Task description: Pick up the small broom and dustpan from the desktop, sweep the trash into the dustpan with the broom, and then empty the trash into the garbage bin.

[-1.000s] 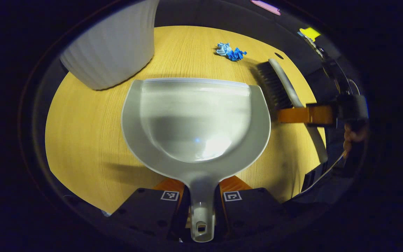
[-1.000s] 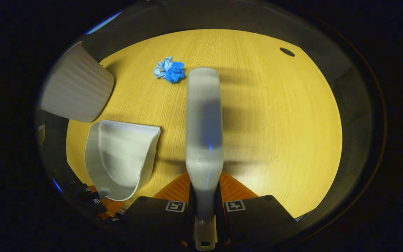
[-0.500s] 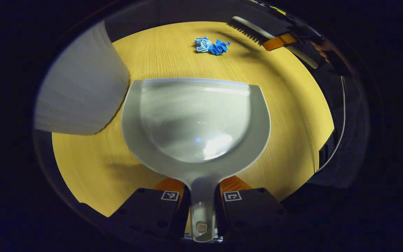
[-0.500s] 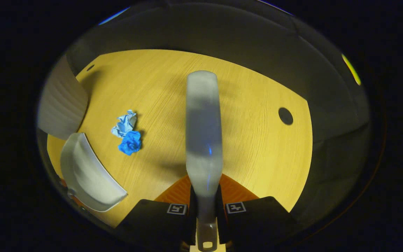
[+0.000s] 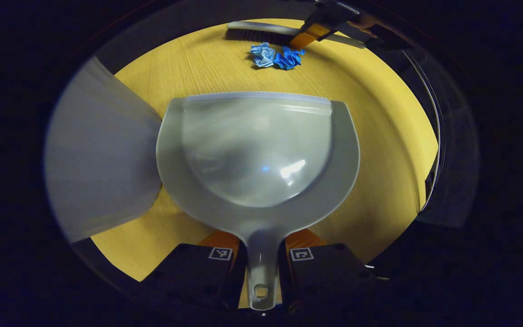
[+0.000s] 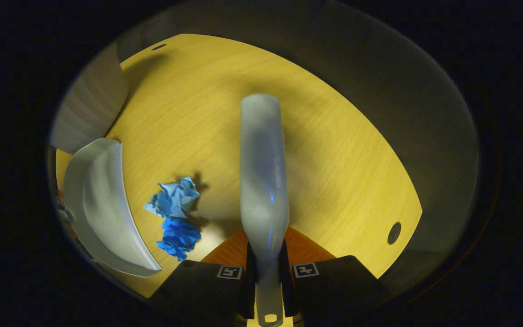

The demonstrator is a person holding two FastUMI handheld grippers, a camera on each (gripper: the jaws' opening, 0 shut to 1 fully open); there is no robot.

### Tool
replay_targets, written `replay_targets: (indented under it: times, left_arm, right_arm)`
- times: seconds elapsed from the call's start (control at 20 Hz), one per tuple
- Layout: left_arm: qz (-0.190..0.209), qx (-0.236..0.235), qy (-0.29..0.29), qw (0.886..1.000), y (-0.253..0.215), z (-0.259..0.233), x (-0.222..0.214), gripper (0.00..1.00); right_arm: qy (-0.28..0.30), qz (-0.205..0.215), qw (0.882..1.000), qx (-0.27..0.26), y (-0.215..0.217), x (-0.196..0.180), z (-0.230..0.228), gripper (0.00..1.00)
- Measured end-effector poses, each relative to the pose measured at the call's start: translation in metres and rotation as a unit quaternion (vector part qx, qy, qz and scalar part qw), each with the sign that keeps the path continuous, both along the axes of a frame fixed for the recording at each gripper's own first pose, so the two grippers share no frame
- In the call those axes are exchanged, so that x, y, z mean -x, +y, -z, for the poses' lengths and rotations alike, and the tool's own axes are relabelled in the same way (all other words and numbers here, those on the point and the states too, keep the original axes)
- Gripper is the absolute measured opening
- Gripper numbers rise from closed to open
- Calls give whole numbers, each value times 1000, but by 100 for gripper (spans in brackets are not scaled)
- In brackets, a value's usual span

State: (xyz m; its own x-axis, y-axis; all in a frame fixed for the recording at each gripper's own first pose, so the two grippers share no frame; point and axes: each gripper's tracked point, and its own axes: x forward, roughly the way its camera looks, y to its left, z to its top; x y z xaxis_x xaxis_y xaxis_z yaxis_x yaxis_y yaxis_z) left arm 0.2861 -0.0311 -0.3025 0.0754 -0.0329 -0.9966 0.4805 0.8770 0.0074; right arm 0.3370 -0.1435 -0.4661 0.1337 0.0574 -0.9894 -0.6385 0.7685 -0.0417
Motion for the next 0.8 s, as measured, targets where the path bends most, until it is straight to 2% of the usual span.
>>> replay_targets:
  times: [0.1, 0.2, 0.3, 0.35, 0.45, 0.55, 0.65, 0.8]
  left_arm:
    - [19, -10, -5, 1000, 5, -6, -4, 30]
    - [30, -10, -17, 999, 7, -3, -8, 30]
    - [33, -1, -32, 999, 5, 1, -10, 31]
    - [33, 4, -40, 999, 5, -1, -10, 30]
    - [29, 28, -53, 998, 2, 1, -9, 31]
    - [24, 58, -68, 996, 1, 0, -6, 30]
    - [21, 84, -94, 992, -2, -11, -12, 30]
    - [18, 89, -108, 990, 3, -55, -4, 31]
  right_arm:
    - [31, -55, 998, -16, 19, 29, -4, 26]
    - [90, -108, 989, -43, 32, 72, -12, 27]
    - [137, -126, 980, -71, 41, 110, -23, 27]
    - [151, -120, 977, -87, 43, 123, -29, 28]
    - [151, -93, 980, -91, 38, 129, -27, 27]
    - [125, -54, 986, -95, 25, 116, -35, 27]
    - [101, 3, 988, -120, 11, 107, -53, 27]
    - [37, 57, 989, -128, -19, 82, -80, 27]
